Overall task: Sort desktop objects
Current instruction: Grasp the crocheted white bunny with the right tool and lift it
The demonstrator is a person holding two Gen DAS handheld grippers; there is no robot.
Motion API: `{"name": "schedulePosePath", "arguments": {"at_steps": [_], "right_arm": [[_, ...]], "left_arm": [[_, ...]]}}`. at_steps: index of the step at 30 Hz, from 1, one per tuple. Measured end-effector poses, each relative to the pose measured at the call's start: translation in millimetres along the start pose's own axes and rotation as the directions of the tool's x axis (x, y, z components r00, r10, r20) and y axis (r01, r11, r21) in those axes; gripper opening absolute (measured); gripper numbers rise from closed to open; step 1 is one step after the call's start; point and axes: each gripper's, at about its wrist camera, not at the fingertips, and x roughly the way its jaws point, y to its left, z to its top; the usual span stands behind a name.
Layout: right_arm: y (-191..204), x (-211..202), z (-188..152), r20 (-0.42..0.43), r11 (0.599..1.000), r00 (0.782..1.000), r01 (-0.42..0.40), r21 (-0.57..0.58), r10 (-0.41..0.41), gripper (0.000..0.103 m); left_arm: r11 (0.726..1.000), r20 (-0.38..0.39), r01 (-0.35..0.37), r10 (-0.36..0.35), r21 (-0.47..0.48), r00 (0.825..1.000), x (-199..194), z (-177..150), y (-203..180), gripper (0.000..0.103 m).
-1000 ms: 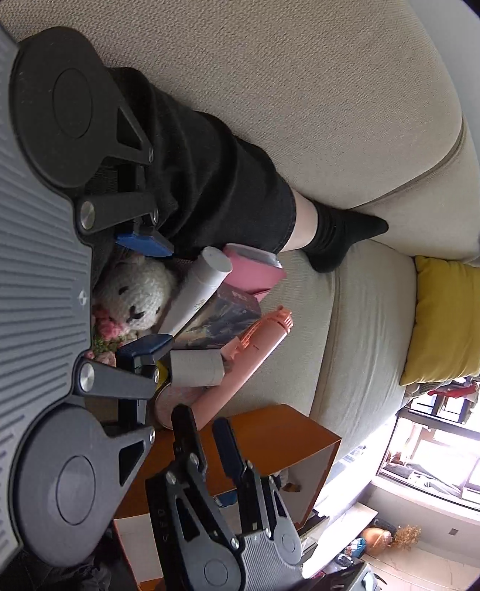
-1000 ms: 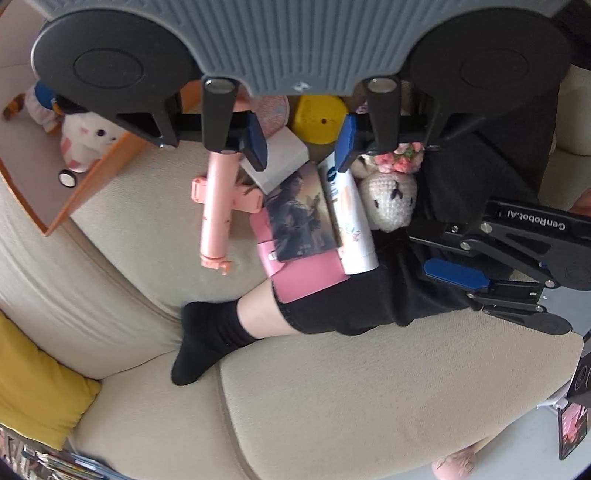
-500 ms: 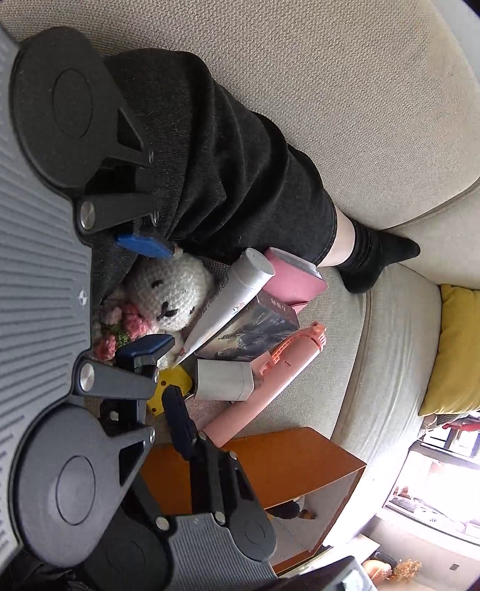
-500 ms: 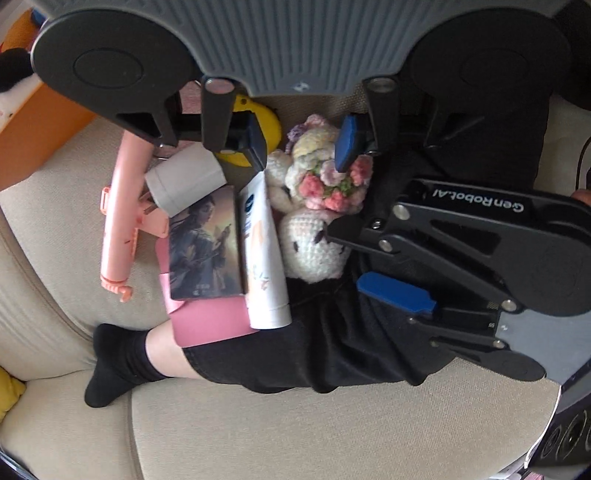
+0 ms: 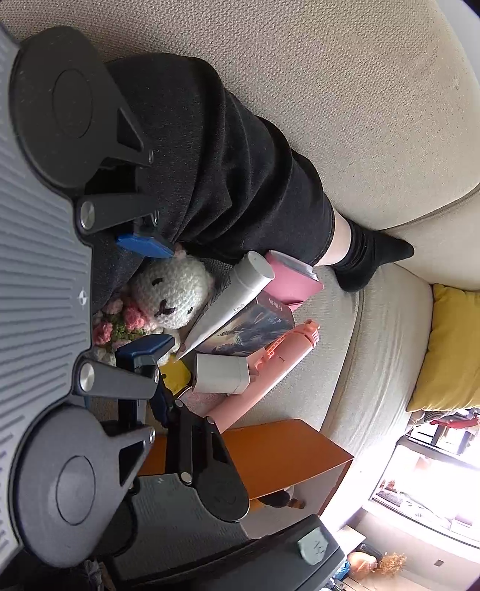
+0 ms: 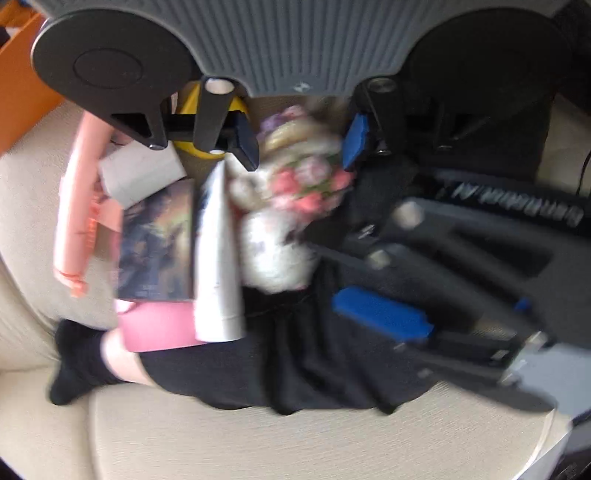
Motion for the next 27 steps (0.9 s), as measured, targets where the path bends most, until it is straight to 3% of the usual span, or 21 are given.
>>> {"name": "schedulePosePath", "arguments": {"at_steps": [2, 5, 11, 20, 27], "right_arm": [[0, 3, 2, 0.009, 0.997, 0.997, 0.072, 0.02, -0.073, 0.059], [-6, 10, 8, 0.016, 0.996, 0.998, 0.057, 0.066, -0.058, 0.061], [4, 31, 18, 0.01, 0.991, 0.991, 0.134, 0.015, -0.134, 0.063], [-5, 27, 24, 0.005, 0.99, 0.993, 0.113, 0.086, -0.114, 0.053], [-11, -11, 6, 0.052, 0.99, 0.995, 0.083, 0.113, -0.09, 0.052]], "left_arm": [[1.0, 0.003, 0.005, -0.005, -0.004, 1.0, -1, -1, 1, 0.054], [1.0, 0.006, 0.007, -0.007, -0.001, 1.0, -2, -2, 2, 0.054], [1.0, 0.014, 0.02, -0.019, -0.011, 1.0, -2, -3, 5, 0.052], [1.0, 0.032, 0.023, -0.023, -0.014, 0.999, -6, -4, 7, 0.052], [0.999, 0.077, 0.028, -0.026, -0.022, 0.997, -17, -2, 9, 0.052]]}}
